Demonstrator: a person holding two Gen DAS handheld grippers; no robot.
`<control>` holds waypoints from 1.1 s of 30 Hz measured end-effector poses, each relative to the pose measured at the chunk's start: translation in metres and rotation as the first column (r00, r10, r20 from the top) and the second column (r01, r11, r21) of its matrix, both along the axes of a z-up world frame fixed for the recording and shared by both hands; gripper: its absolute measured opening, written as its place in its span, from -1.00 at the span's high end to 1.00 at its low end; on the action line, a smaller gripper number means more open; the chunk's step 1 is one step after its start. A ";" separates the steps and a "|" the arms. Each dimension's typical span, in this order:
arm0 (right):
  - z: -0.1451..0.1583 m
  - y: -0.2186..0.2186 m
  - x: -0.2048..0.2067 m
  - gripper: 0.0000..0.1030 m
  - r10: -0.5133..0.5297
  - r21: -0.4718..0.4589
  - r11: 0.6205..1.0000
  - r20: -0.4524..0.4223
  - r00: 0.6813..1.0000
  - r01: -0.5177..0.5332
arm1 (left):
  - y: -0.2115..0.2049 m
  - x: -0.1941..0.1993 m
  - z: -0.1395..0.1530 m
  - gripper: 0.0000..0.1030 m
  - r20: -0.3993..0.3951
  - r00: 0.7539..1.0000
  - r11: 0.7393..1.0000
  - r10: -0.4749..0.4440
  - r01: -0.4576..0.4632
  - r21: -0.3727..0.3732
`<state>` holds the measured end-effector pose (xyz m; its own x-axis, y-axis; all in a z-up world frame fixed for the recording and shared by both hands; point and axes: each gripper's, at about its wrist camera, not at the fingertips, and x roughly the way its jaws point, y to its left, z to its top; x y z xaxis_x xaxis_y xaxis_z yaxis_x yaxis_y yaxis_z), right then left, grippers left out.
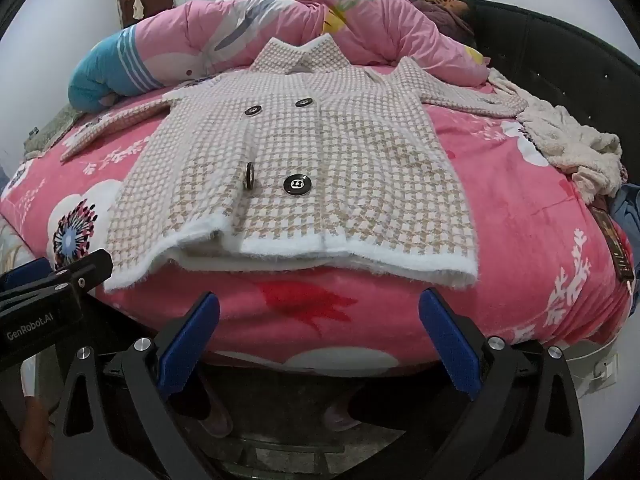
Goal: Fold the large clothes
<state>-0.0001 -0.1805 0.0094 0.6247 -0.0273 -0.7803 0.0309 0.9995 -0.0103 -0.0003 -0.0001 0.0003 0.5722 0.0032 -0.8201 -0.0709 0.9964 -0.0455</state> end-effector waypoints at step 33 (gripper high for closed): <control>0.005 -0.002 -0.002 -0.88 0.001 -0.005 1.000 0.014 1.000 -0.001 | 0.004 0.001 -0.001 -0.85 -0.002 1.000 1.000 -0.002 0.002 -0.003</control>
